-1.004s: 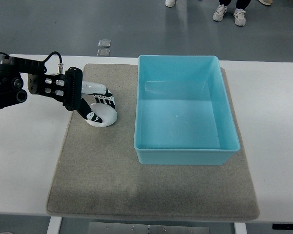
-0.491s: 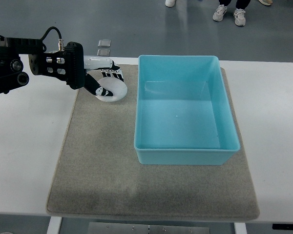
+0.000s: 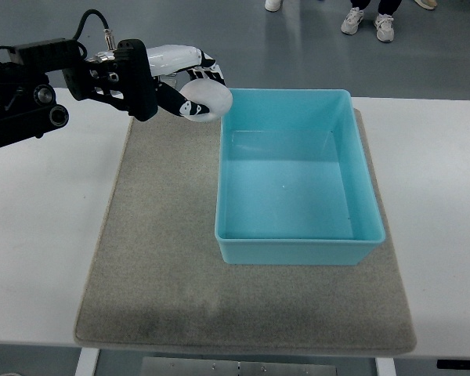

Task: Place white toy into blue box with left hand
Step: 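Lift the rabbit toy with the left hand and carry it over the blue box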

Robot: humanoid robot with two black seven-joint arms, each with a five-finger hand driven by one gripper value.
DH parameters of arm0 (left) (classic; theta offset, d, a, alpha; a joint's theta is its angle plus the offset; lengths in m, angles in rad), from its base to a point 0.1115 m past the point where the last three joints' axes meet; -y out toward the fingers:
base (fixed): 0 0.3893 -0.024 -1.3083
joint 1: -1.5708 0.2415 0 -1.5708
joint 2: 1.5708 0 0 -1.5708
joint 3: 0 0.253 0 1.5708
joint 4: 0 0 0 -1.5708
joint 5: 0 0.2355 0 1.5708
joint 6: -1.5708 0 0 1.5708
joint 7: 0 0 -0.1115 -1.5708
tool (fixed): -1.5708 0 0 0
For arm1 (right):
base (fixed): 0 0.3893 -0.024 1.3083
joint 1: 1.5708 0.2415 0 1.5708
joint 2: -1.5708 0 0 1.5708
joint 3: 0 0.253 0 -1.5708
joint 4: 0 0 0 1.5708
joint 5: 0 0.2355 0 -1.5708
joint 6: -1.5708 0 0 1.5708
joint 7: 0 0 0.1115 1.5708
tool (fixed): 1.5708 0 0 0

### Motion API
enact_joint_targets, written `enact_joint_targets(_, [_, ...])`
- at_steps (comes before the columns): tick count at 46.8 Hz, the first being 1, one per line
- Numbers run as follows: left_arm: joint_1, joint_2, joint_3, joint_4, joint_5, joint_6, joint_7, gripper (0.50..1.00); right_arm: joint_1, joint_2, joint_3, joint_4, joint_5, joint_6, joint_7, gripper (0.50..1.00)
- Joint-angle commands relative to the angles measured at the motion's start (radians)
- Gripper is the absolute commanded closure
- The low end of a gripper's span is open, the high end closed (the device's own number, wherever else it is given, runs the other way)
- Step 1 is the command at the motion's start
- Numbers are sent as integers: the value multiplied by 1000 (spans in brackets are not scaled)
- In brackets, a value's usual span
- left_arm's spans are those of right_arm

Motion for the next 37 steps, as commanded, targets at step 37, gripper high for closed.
enact_joint_targets(37, [122, -171, -65, -37, -2, 45, -9, 834, 0, 0, 0, 0, 0, 0, 0, 564])
